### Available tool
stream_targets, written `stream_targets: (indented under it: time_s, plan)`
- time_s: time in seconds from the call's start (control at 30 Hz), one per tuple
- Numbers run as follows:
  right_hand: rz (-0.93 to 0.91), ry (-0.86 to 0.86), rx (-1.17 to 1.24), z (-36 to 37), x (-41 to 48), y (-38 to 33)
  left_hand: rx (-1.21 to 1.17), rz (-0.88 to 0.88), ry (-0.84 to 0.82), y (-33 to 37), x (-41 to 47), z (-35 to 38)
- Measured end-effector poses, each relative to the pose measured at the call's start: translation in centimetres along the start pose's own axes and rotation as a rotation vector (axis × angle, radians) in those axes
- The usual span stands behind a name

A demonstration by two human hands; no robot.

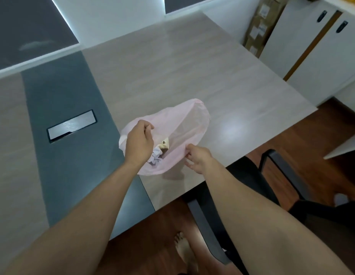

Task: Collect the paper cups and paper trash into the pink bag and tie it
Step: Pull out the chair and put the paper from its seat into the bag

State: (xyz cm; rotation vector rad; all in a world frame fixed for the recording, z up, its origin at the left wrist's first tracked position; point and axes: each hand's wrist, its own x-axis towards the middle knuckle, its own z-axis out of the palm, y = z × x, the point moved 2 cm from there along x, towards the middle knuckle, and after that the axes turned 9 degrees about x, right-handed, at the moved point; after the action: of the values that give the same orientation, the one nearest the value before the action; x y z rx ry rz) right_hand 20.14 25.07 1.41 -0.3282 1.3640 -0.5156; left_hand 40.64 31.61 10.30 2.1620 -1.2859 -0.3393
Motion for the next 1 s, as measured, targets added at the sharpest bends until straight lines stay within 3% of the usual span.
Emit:
stream_targets:
  time_s: [0.07, 0.2, 0.3, 0.37, 0.43, 0.63, 0.77, 1.0]
  plan:
    - [-0.022, -0.032, 0.086, -0.9, -0.6, -0.3, -0.008, -0.023, -0.011, 0.3, -0.3, 0.0]
    - [-0.046, -0.099, 0.131, -3.5, -3.9, -1.2, 0.335, -0.093, -0.167, 0.3, -0.9, 1.4]
    - [-0.079, -0.111, 0.142, -6.3, -6.6, -1.9, 0.450, -0.046, -0.146, -0.4, -1.0, 2.5]
    - [-0.116, -0.073, 0.156, -8.6, -7.8, -2.5, 0.374, -0.037, -0.092, -0.1, -0.7, 3.1]
    - [-0.160, -0.024, 0.155, -11.2, -8.7, -3.3, 0.155, -0.068, -0.086, 1.3, -1.0, 3.7]
    - [-0.363, 0.099, 0.195, -19.1, -14.3, -6.3, -0.301, -0.252, -0.245, 7.8, -4.4, 5.9]
    - [-0.434, 0.145, 0.257, -24.1, -17.9, -7.7, -0.357, -0.236, -0.380, 11.0, -7.6, 8.4]
    - [-0.393, 0.075, 0.390, -30.3, -20.2, -6.7, -0.279, -0.202, -0.493, 13.6, -12.5, 11.7]
